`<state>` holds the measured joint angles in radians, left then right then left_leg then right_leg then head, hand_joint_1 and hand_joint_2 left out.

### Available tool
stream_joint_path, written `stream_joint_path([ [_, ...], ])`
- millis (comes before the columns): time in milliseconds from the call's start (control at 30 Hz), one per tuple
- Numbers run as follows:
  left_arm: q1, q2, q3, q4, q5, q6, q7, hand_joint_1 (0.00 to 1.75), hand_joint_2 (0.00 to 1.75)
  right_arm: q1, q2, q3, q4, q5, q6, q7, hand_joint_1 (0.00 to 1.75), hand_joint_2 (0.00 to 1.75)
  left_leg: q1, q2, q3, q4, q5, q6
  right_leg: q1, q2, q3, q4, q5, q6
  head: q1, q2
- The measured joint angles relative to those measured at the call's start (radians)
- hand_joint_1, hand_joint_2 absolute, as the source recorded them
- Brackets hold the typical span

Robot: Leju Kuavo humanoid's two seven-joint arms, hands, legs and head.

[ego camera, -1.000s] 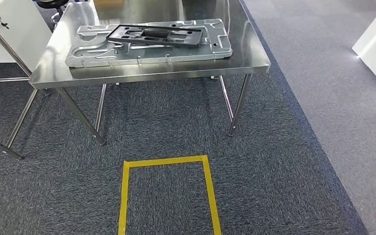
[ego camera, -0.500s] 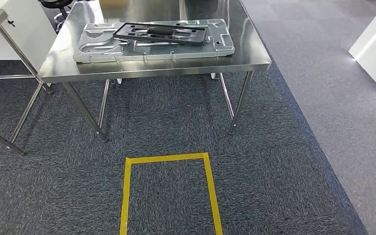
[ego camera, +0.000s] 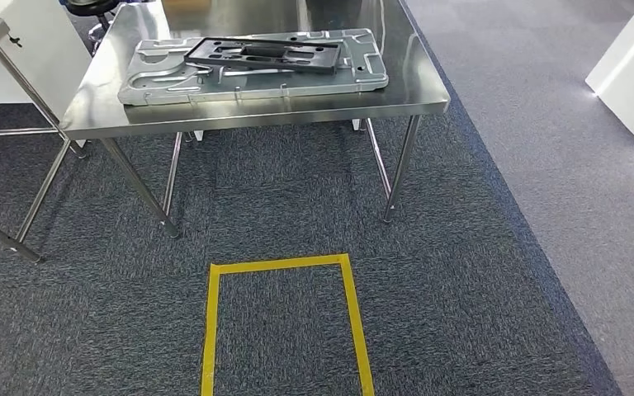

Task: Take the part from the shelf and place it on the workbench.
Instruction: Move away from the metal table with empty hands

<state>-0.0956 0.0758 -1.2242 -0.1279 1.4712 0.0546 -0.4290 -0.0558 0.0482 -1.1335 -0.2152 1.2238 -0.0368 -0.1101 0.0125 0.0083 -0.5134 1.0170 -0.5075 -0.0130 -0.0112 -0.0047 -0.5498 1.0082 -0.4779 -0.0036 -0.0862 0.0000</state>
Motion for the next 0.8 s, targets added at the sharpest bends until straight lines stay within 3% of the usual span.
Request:
stream_joint_path([
  [33, 0.000, 0.000, 0.000, 0.000, 0.000, 0.000, 0.000, 0.00, 0.00, -0.001, 0.000, -0.003, 0.000, -0.002, -0.001, 0.004, 0.00, 1.75, -0.001, -0.001, 0.007, -0.022, 0.002, 0.004, 0.002, 0.001, -0.003, 0.001, 0.000, 0.002, 0.000, 0.000],
  [167, 0.002, 0.000, 0.000, 0.000, 0.000, 0.000, 0.002, 0.00, 0.00, -0.003, -0.002, -0.010, 0.000, -0.004, -0.006, 0.028, 0.00, 1.75, -0.007, -0.001, 0.002, -0.025, 0.006, 0.015, 0.000, 0.001, -0.007, -0.003, 0.008, 0.010, 0.000, 0.000],
  [200, 0.001, 0.000, 0.000, 0.000, 0.000, 0.000, 0.002, 0.00, 0.00, -0.004, -0.002, -0.010, 0.000, -0.005, -0.006, 0.032, 0.00, 1.31, -0.009, -0.001, 0.001, -0.025, 0.006, 0.017, -0.001, 0.001, -0.007, -0.004, 0.010, 0.014, 0.000, 0.000],
  [300, 0.000, 0.000, 0.000, 0.000, 0.001, -0.001, 0.002, 0.00, 1.31, -0.004, -0.002, -0.016, 0.000, -0.015, 0.000, 0.031, 0.00, 0.00, -0.012, -0.001, -0.001, -0.024, 0.009, 0.022, -0.004, 0.001, -0.007, -0.008, 0.014, 0.020, 0.000, 0.000],
  [333, 0.000, 0.000, 0.000, 0.000, 0.001, -0.001, 0.001, 0.00, 1.75, -0.004, -0.002, -0.019, 0.000, -0.018, 0.002, 0.029, 0.00, 0.00, -0.012, -0.001, -0.001, -0.024, 0.009, 0.022, -0.005, 0.001, -0.007, -0.009, 0.015, 0.021, 0.000, 0.000],
  [400, 0.000, 0.000, 0.000, 0.000, 0.001, -0.002, -0.001, 0.00, 1.75, -0.005, -0.002, -0.025, 0.000, -0.021, 0.004, 0.024, 0.00, 0.00, -0.013, -0.001, -0.002, -0.024, 0.009, 0.024, -0.005, 0.001, -0.007, -0.011, 0.016, 0.024, 0.000, 0.000],
  [533, 0.000, 0.000, 0.000, 0.000, 0.001, -0.002, -0.003, 0.00, 1.75, -0.006, -0.002, -0.031, 0.000, -0.021, 0.006, 0.021, 0.00, 1.75, -0.013, -0.001, -0.004, -0.023, 0.009, 0.025, -0.005, 0.001, -0.007, -0.011, 0.017, 0.027, 0.000, 0.000],
  [800, 0.002, 0.000, 0.011, 0.000, 0.000, -0.007, -0.007, 0.00, 1.75, -0.004, -0.003, -0.032, 0.000, -0.033, 0.019, 0.017, 0.00, 1.75, -0.013, -0.001, -0.004, -0.023, 0.009, 0.025, -0.003, 0.001, -0.008, -0.011, 0.017, 0.027, 0.000, 0.000],
])
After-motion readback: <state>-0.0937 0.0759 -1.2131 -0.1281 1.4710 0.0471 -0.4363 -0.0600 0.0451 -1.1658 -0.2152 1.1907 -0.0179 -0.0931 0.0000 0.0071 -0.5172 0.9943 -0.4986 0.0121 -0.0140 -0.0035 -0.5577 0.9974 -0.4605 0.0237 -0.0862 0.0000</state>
